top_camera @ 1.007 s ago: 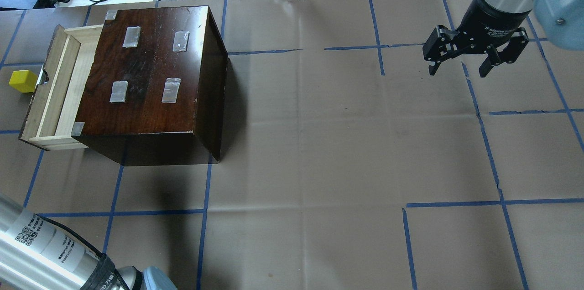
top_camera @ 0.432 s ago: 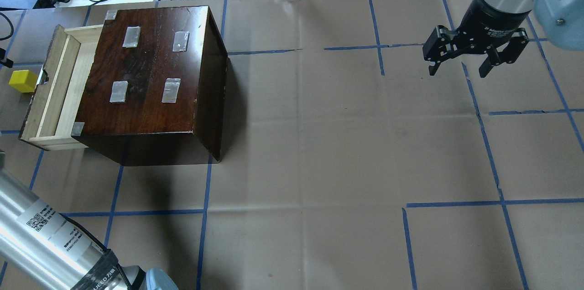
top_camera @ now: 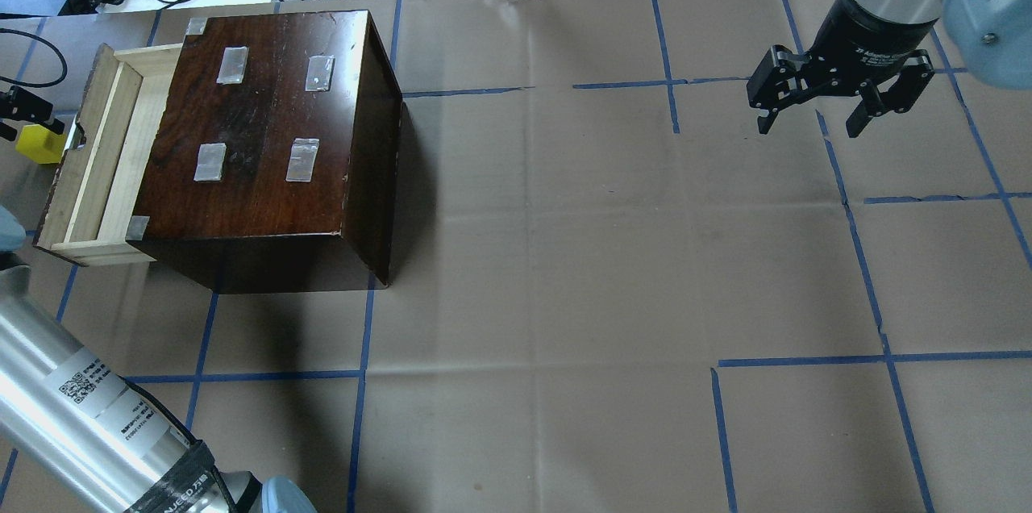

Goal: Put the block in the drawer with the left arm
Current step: 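Lower the left gripper and grasp the yellow cube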

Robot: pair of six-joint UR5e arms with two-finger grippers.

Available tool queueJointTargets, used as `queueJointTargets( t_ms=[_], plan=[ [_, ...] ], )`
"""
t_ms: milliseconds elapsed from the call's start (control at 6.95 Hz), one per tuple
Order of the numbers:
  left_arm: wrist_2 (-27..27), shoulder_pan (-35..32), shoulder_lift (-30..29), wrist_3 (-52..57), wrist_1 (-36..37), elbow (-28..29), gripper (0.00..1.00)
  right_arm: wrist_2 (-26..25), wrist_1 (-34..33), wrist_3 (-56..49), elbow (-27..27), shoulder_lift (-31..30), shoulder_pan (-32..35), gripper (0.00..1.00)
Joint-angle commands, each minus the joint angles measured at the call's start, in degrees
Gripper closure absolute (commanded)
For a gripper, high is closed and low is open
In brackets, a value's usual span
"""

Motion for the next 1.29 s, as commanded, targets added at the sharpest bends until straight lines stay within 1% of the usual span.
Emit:
queueJointTargets(
  t_ms=[0, 144, 288, 432, 576, 719, 863, 1151],
  plan=[
    [0.1, 0.0, -0.8, -0.1, 0.7, 0.1, 0.02, 0.0, 0.0, 0.0, -0.1, 0.0, 0.0, 0.0],
    [0.1, 0.0, -1.1, -0.7, 1.0, 0.1, 0.17, 0.0, 0.0, 0.0, -0.1, 0.0, 0.0, 0.0],
    [0.2, 0.0, -1.1, -1.3, 1.1, 0.2, 0.37, 0.0, 0.0, 0.0, -0.1, 0.0, 0.0, 0.0],
    [0.5, 0.0, -1.1, -1.3, 1.1, 0.5, 0.59, 0.0, 0.0, 0.0, -0.1, 0.0, 0.0, 0.0],
    [1.8, 0.0, -0.6, -1.2, 1.1, 0.9, 0.72, 0.0, 0.0, 0.0, 0.0, 0.0, 0.0, 0.0],
    [2.6, 0.0, 0.2, -1.3, 0.9, 0.9, 0.75, 0.0, 0.0, 0.0, 0.0, 0.0, 0.0, 0.0],
    [2.8, 0.2, 2.2, -1.3, 0.2, 0.8, 0.75, 0.0, 0.1, 0.1, 0.0, 0.0, 0.0, 0.0],
    [5.1, 0.2, 8.7, -1.3, -3.2, -0.4, 0.75, 0.0, 0.0, 0.0, 0.0, 0.0, 0.0, 0.0]
  ],
)
